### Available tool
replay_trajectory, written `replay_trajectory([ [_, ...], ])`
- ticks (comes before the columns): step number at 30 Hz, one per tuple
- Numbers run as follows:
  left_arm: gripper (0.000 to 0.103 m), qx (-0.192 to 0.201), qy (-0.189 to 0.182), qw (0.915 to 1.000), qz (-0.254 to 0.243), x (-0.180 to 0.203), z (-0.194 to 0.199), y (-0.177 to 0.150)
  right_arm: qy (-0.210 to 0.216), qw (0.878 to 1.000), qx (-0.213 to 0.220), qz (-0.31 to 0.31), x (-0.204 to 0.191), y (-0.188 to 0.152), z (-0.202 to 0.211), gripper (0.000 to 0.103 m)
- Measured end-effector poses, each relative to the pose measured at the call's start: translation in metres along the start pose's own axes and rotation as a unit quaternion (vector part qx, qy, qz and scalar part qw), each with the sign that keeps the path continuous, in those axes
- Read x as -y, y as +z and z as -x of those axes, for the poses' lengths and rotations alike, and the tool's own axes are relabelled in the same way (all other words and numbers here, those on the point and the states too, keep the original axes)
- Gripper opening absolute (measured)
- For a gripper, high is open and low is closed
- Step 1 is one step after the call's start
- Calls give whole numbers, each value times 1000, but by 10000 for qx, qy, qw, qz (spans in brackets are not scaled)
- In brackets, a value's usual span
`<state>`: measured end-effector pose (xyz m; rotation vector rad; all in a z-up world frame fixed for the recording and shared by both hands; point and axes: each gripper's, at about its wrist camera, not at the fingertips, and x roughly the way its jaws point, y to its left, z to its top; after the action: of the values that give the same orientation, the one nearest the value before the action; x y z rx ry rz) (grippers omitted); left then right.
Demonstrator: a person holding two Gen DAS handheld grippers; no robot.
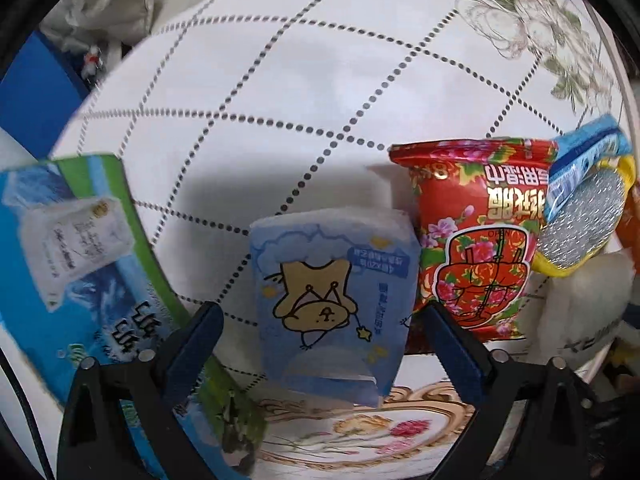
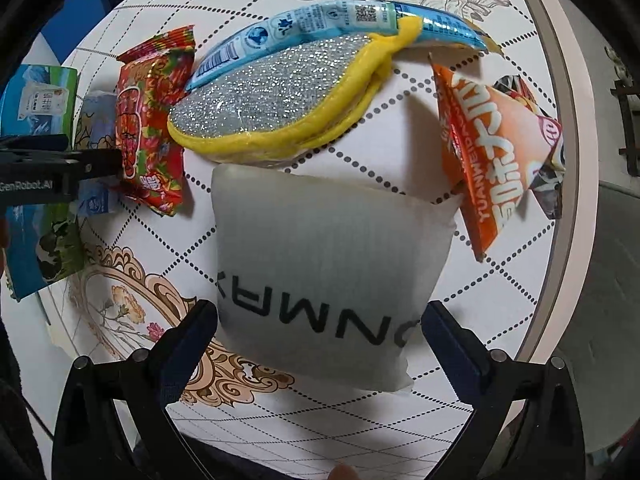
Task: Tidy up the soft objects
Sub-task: 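Grasp the blue cat-print tissue pack with the left gripper while the right grasps the white NMAR bag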
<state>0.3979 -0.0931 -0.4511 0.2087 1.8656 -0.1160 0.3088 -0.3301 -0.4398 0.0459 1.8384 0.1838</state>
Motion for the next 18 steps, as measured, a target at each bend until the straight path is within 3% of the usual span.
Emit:
replay_trajectory([
  [2, 82, -109, -322, 9993, 166, -9, -2, -2, 89, 9999, 9, -143, 1, 5, 3, 103],
  [6, 82, -54, -294, 9992, 268, -21, -5, -11, 404, 9976, 16, -557, 11, 21, 6, 103],
  [9, 81, -97, -103, 9998, 160, -16, -13, -15, 282, 9971, 7, -704, 17, 30, 3, 103],
  [13, 56, -50, -105, 9997, 235, -14, -19, -20, 148, 9957, -152, -901, 21, 28, -11, 103],
  [18, 46, 226, -110, 9990, 379, -3, -8, -38, -13, 9945, 50, -1046, 28, 21, -5, 83],
])
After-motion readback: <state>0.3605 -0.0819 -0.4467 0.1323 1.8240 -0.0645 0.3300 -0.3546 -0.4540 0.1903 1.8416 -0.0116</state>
